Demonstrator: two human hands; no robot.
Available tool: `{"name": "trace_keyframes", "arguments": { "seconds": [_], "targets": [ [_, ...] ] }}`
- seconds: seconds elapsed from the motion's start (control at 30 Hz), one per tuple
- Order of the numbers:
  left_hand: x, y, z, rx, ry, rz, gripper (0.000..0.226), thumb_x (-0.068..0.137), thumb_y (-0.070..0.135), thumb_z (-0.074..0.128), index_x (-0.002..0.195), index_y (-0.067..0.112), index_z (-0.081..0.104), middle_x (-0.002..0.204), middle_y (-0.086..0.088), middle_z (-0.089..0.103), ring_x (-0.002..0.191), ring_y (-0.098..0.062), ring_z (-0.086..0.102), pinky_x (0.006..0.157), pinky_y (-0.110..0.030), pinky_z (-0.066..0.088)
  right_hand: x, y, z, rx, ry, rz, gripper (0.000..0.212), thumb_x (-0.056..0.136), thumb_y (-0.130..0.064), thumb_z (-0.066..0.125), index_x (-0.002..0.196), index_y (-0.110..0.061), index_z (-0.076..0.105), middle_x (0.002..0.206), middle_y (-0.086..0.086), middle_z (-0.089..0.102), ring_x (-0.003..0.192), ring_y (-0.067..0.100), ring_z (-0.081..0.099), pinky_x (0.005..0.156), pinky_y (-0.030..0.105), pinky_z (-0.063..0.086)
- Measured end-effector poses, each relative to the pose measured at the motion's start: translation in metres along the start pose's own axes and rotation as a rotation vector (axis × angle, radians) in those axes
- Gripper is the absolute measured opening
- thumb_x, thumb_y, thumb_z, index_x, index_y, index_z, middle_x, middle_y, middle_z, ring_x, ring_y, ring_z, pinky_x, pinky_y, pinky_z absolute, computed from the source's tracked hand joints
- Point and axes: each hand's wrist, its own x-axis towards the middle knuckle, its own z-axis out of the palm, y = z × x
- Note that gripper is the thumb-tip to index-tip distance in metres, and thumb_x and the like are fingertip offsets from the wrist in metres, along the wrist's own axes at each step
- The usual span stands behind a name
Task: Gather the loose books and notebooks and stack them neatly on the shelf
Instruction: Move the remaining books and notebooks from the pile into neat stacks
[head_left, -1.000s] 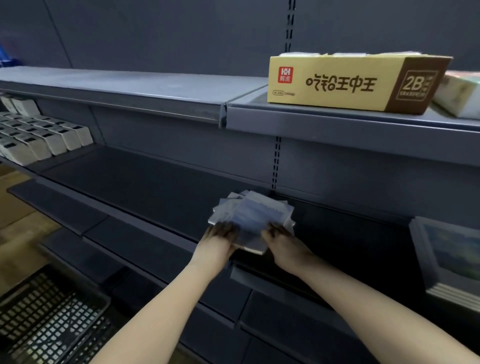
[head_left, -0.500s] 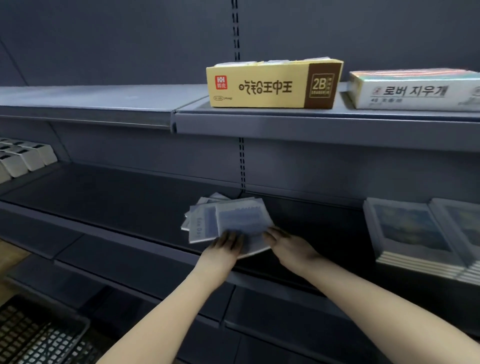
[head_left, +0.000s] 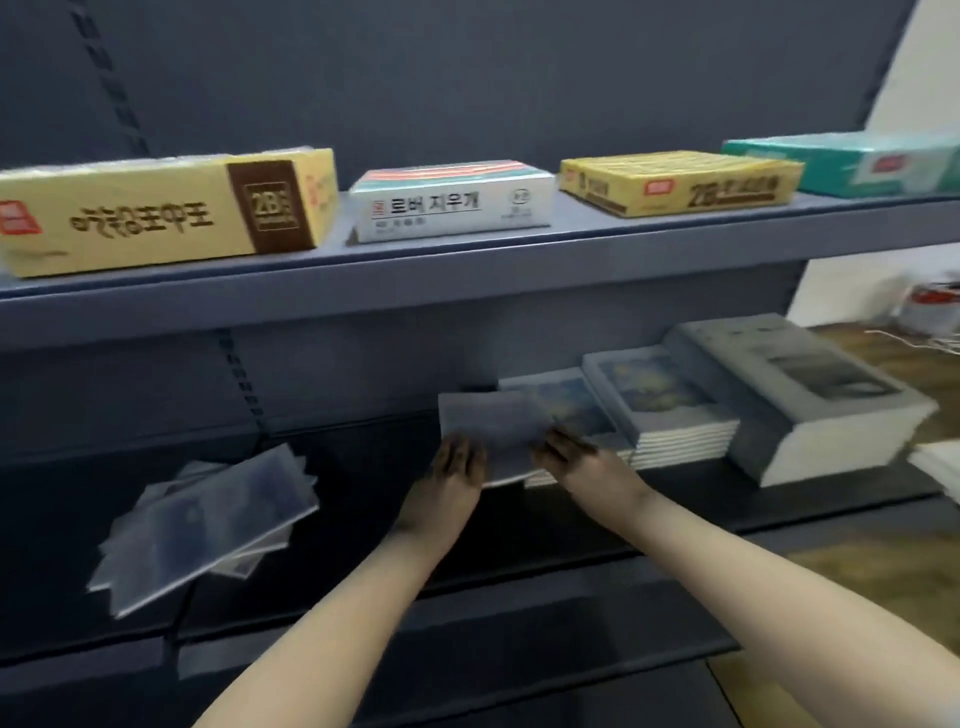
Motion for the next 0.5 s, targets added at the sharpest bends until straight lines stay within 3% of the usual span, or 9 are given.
{"name": "trace_keyframes", "arguments": {
  "seconds": [0.03,0.1,0.17,0.2,0.27,0.33,0.43,0.47,0.5],
  "targets": [
    [0.007,0.015,-0.007,-0.026,-0.031,0.028,0.045,0.075,0.001,0.043,0.112,0.003,0.067,0.112,-0.019,0.066,0.109,-0.03,0.063,0.062,-0.029,0.056,-0.011,0.011,0.001,0.005,-0.016,0.037,0.048,0.056,0.01,0.058,0.1,-0.007,0.073,0.096,0.017,0.071,0.087,0.028,0.071,0.049,0.03,0.056],
    [0.022,0.041,-0.009,-0.046,-0.094,0.084,0.053,0.09,-0.003,0.04,0.142,0.002,0.035,0.145,-0.024,0.036,0.137,-0.034,0.033,0.086,-0.035,0.051,-0.034,0.029,0.002,-0.009,-0.044,0.087,0.039,0.062,0.003,0.056,0.095,-0.007,0.074,0.093,0.016,0.071,0.084,0.029,0.071,0.046,0.029,0.056],
    [0.029,0.062,-0.006,0.016,-0.137,0.118,0.057,0.096,-0.006,0.028,0.149,0.004,0.01,0.154,-0.024,0.015,0.143,-0.035,0.015,0.098,-0.041,0.043,-0.05,0.043,0.005,-0.007,-0.104,0.112,0.041,0.067,-0.004,0.04,0.086,-0.01,0.076,0.086,0.011,0.073,0.077,0.025,0.072,0.045,0.025,0.054],
    [0.034,0.069,-0.004,0.038,-0.114,0.121,0.058,0.092,-0.01,0.028,0.148,0.002,0.018,0.15,-0.028,0.023,0.14,-0.038,0.023,0.095,-0.042,0.046,-0.056,0.047,0.006,-0.011,-0.131,0.131,0.045,0.067,-0.007,0.035,0.082,-0.012,0.077,0.083,0.008,0.074,0.074,0.023,0.072,0.045,0.023,0.053],
    [0.042,0.078,0.0,0.014,-0.125,0.123,0.056,0.069,-0.011,0.046,0.123,-0.001,0.059,0.118,-0.032,0.059,0.109,-0.04,0.06,0.061,-0.039,0.059,-0.065,0.05,0.013,-0.029,-0.199,0.191,0.043,0.067,-0.01,0.037,0.083,-0.011,0.077,0.087,0.007,0.074,0.076,0.023,0.072,0.052,0.023,0.054],
    [0.047,0.079,0.012,0.045,-0.092,0.178,0.043,0.057,-0.002,0.048,0.09,0.003,0.075,0.082,-0.024,0.071,0.073,-0.035,0.071,0.033,-0.032,0.049,-0.067,0.05,0.025,-0.019,-0.262,0.221,0.04,0.071,-0.019,0.046,0.096,-0.006,0.075,0.098,0.012,0.073,0.087,0.027,0.071,0.066,0.03,0.058],
    [0.057,0.077,0.01,0.017,-0.05,0.195,0.039,0.066,0.005,0.043,0.084,0.004,0.077,0.076,-0.022,0.071,0.067,-0.032,0.071,0.032,-0.029,0.046,-0.064,0.05,0.039,-0.043,-0.273,0.272,0.052,0.08,-0.038,0.039,0.1,-0.005,0.073,0.101,0.014,0.072,0.09,0.03,0.07,0.075,0.04,0.056],
    [0.06,0.077,0.01,0.002,-0.051,0.19,0.028,0.066,0.013,0.06,0.086,0.004,0.077,0.078,-0.022,0.071,0.069,-0.032,0.071,0.034,-0.029,0.047,-0.062,0.049,0.04,-0.065,-0.273,0.275,0.052,0.08,-0.037,0.038,0.098,-0.006,0.074,0.1,0.014,0.072,0.089,0.029,0.07,0.076,0.042,0.056],
    [0.062,0.077,0.01,-0.035,-0.064,0.174,0.04,0.058,0.027,0.079,0.091,0.004,0.076,0.083,-0.022,0.071,0.074,-0.032,0.071,0.039,-0.029,0.05,-0.058,0.048,0.039,-0.076,-0.272,0.273,0.05,0.08,-0.036,0.038,0.096,-0.008,0.075,0.098,0.013,0.072,0.088,0.028,0.071,0.076,0.045,0.055]
  ]
}}
